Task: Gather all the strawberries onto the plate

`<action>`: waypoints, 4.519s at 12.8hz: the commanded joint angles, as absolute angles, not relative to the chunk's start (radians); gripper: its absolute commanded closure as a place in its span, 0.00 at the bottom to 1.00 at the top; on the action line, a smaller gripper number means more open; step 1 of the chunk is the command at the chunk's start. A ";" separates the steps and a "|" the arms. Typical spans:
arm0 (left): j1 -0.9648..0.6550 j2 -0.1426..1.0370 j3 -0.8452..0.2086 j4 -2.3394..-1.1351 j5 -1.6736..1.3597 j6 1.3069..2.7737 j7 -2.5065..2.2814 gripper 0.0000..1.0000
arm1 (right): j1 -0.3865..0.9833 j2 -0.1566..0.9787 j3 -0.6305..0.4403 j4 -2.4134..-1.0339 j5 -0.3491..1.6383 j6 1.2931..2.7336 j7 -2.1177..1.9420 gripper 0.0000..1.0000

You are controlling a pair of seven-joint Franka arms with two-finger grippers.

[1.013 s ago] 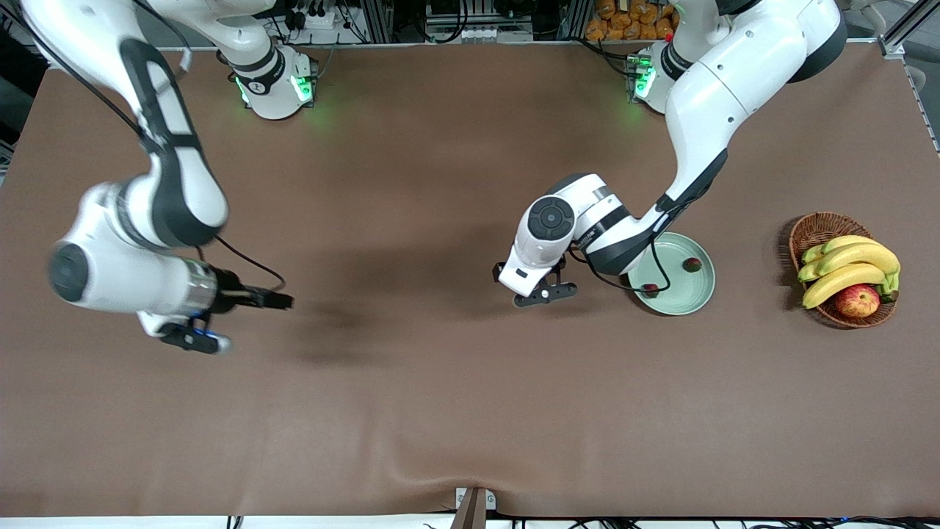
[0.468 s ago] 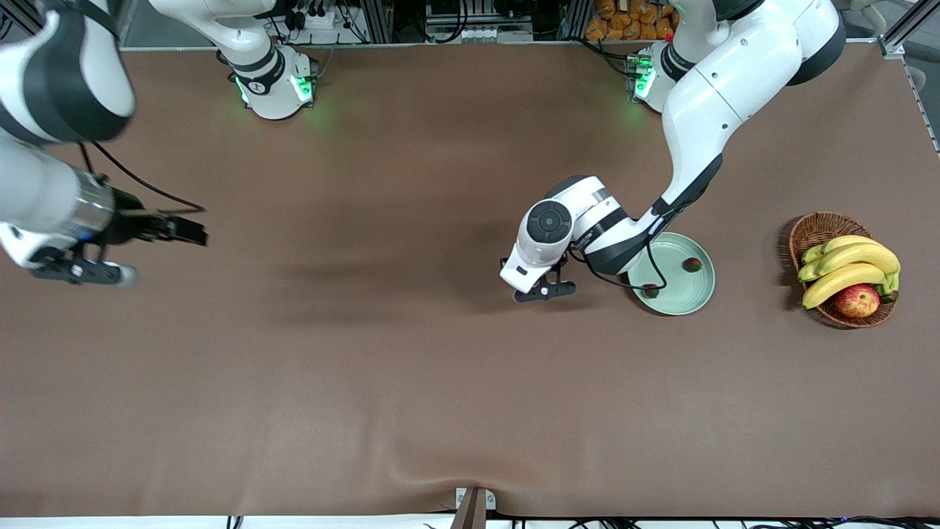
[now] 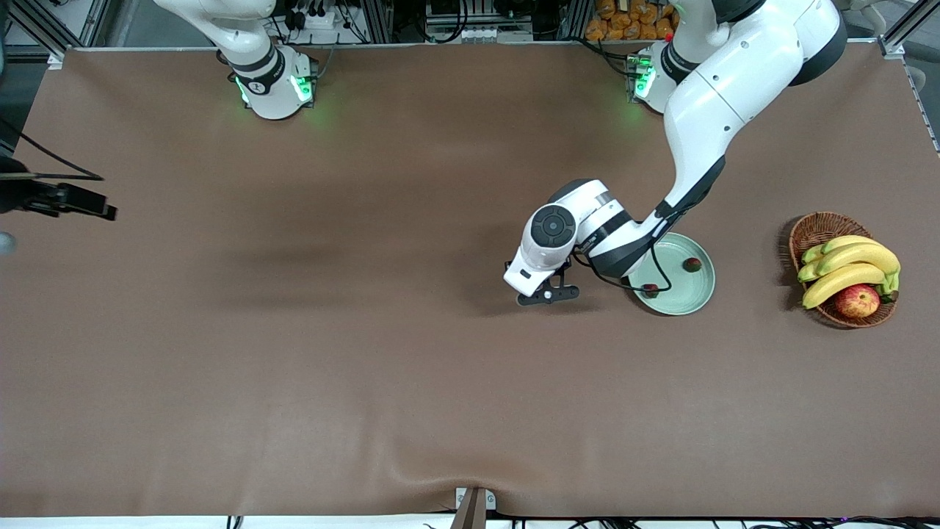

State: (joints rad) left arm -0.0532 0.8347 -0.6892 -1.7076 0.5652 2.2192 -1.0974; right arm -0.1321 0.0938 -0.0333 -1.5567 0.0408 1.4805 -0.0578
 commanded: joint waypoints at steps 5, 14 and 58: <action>-0.038 0.804 -0.692 -1.692 0.565 2.223 -1.091 1.00 | -0.065 0.081 -0.064 -1.555 -0.006 1.480 -0.097 0.00; 0.558 0.726 -1.173 -1.707 0.554 1.780 -0.887 1.00 | -0.009 0.069 -0.061 -1.396 -0.031 1.262 -0.084 0.00; 0.873 0.729 -1.741 -1.376 0.793 1.355 -0.762 0.00 | 0.037 0.066 -0.107 -1.447 -0.031 1.348 -0.025 0.00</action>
State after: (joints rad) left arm 0.8797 0.7201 -1.7180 -1.4047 0.7764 1.3890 -0.7780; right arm 0.0224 0.0751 -0.1011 -1.4375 -0.0086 1.3418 -0.0180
